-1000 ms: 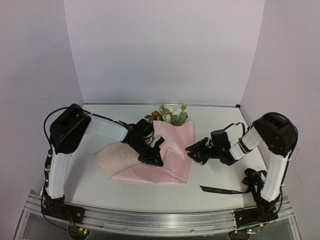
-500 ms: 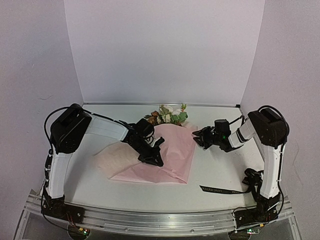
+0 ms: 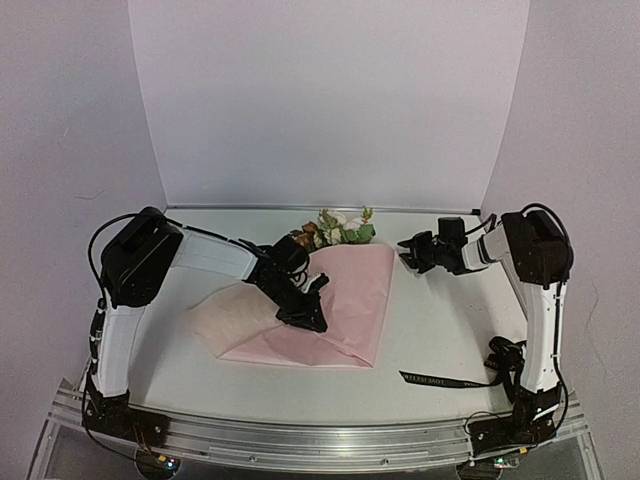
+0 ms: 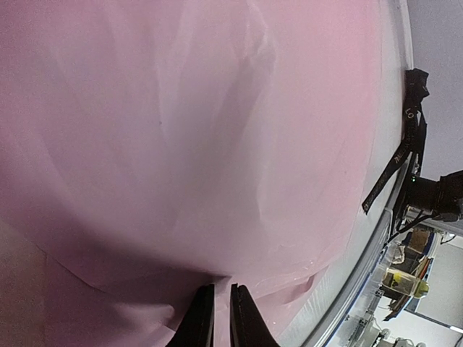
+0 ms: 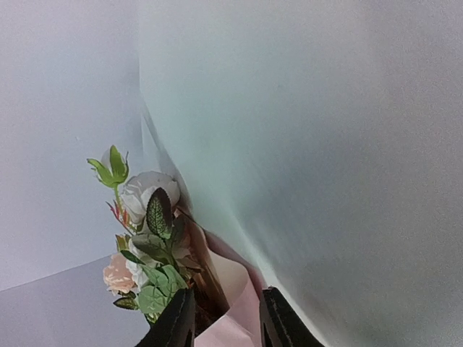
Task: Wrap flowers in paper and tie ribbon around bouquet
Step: Press the fold line of the 2/3-folded wrapping paper.
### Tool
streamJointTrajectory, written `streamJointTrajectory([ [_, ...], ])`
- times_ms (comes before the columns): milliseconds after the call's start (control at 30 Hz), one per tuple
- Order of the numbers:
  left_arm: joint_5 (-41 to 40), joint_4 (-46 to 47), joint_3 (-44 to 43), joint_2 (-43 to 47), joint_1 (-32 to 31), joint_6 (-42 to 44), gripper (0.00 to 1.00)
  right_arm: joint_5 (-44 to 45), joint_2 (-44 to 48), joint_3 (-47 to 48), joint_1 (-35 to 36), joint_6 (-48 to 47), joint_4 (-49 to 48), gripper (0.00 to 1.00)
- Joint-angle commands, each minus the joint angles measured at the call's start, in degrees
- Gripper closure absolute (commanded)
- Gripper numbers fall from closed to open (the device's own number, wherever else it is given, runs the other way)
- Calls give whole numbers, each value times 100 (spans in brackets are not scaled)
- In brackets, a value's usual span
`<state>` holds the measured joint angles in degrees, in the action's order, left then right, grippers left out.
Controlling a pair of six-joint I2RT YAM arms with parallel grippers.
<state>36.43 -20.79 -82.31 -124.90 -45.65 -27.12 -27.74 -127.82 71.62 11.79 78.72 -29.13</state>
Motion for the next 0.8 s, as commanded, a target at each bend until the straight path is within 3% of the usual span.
streamJointTrajectory([
  [0, -517, -270, -241, 332, 74, -131, 87, -589, 905, 75, 25, -609, 702, 67],
  [167, -515, 29, -178, 952, 83, -528, 78, -1186, 1794, -447, 156, -1073, 1134, 65],
  [300, -683, 172, 295, 1647, 130, -923, 77, -1175, 2833, -1130, 555, -2034, 2236, 64],
  [467, -1237, 173, 1323, 2646, 185, -1655, 74, -533, 3743, -1335, 1578, -3903, 4311, 63],
  [767, -2100, -270, 3765, 4796, 153, -3406, 68, 141, 4287, -1912, 2730, -4718, 5094, 64],
])
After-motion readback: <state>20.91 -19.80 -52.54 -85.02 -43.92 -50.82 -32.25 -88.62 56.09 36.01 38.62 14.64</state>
